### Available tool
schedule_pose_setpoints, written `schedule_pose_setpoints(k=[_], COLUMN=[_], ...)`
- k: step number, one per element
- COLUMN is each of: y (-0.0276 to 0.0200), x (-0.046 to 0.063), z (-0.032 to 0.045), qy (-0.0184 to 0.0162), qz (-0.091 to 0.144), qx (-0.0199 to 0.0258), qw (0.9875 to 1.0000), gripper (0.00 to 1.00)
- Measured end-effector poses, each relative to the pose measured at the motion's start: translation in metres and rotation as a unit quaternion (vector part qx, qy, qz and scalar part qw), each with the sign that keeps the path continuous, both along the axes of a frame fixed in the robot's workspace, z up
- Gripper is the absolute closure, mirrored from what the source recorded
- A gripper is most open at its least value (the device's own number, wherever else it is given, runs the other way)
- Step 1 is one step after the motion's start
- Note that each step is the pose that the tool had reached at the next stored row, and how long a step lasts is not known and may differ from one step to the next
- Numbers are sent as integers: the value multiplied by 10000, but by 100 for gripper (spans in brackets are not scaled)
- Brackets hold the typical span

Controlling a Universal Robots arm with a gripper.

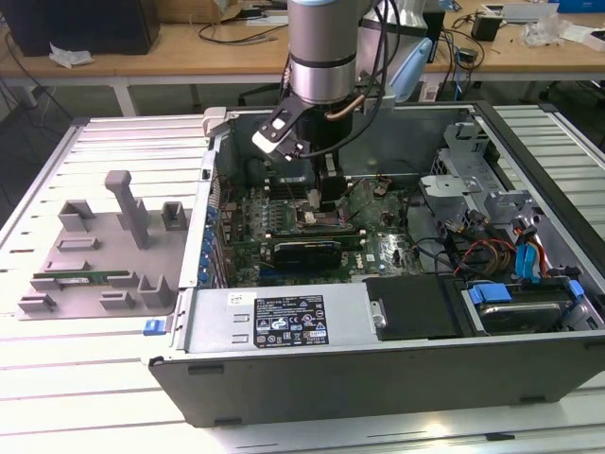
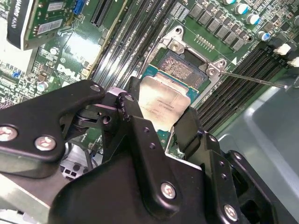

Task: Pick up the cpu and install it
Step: 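Place the cpu into insertion slot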

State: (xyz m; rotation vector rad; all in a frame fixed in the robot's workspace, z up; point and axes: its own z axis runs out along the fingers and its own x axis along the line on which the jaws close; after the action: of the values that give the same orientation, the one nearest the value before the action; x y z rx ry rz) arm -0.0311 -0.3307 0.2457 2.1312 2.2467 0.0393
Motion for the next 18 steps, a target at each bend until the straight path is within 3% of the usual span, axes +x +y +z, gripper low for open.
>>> schedule_pose_setpoints(k=[7,8,9,11,18], y=[11,54,118,160,161], x=[0,-3,-14,-21,-23], z=[-196,-295,-350,-416,-422], qy=[2,3,3,3,3], qz=[-9,-222,-222,-273,-335], qx=[0,1,2,3,4], qw=[10000,9998,9998,9996,9994], gripper=[46,46,46,46,46])
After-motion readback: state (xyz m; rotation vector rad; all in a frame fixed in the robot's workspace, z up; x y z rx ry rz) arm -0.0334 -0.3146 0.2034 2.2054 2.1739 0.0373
